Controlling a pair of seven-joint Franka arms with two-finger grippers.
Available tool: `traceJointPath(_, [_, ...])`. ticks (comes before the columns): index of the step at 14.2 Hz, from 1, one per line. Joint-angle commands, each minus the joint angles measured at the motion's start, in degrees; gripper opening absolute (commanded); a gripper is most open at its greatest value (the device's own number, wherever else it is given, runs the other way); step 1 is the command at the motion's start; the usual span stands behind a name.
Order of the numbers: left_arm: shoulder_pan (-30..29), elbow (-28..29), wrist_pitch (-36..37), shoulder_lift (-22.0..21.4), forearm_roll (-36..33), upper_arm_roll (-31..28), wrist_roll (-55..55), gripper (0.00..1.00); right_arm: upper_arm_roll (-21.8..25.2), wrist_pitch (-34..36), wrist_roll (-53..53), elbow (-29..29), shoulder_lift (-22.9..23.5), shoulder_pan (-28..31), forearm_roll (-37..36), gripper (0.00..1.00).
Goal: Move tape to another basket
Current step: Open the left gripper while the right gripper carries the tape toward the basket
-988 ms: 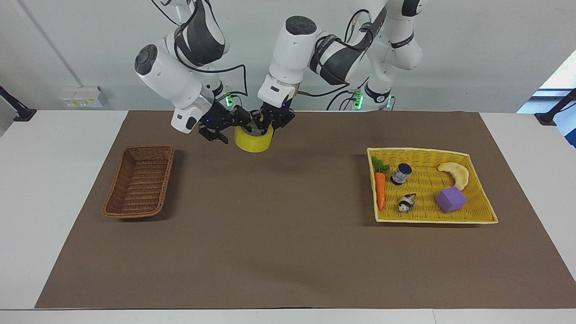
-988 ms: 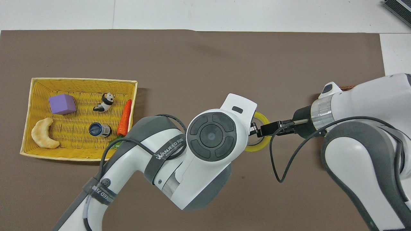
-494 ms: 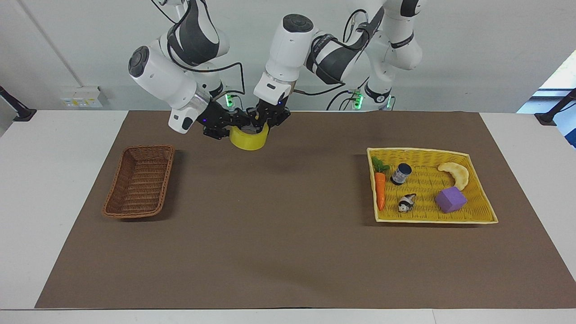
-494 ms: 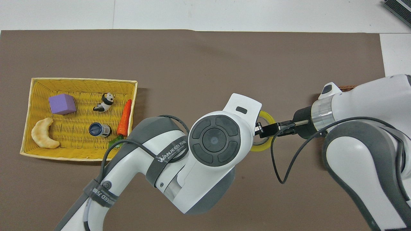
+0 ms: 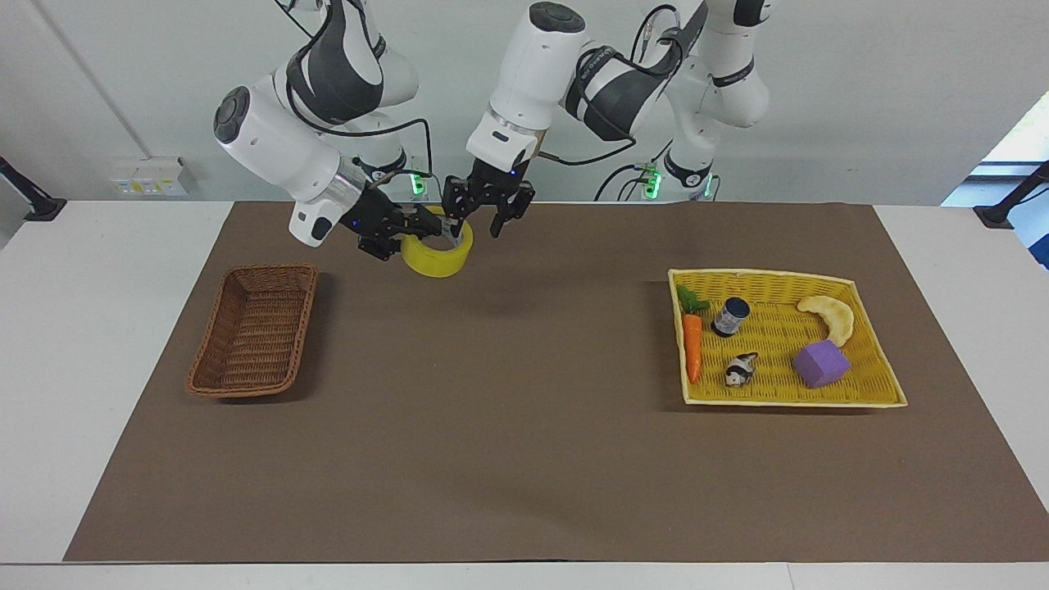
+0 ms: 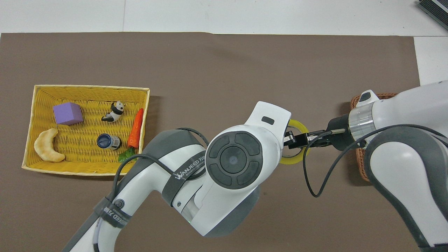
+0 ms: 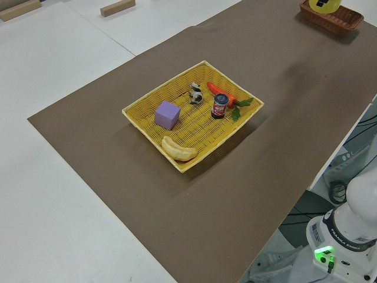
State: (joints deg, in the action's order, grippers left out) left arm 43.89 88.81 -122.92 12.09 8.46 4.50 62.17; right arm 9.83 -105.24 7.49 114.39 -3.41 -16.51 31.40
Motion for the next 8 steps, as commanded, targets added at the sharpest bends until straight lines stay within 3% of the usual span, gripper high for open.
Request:
traceJointPath(1, [-1.61,0.93,2.32,-3.21,0.42,-0.28,-0.73,1.00,-0.17,0.39,1.92,0.40,-0.90,0.60,-0.19,0.00])
traceJointPath(6, [-8.45,0.75,9.88,-4.80,0.33,-0.55,-3.62,1.00,-0.08,2.94,2.18,-2.32,-0.72,6.03,-0.99,0.00])
traceJointPath(8, [-11.97,0.66,10.94,-4.36,0.33,-0.72,-4.51,1.00,-0.08,1.98,2.44,-2.67,-0.03,10.25,-5.78,0.00])
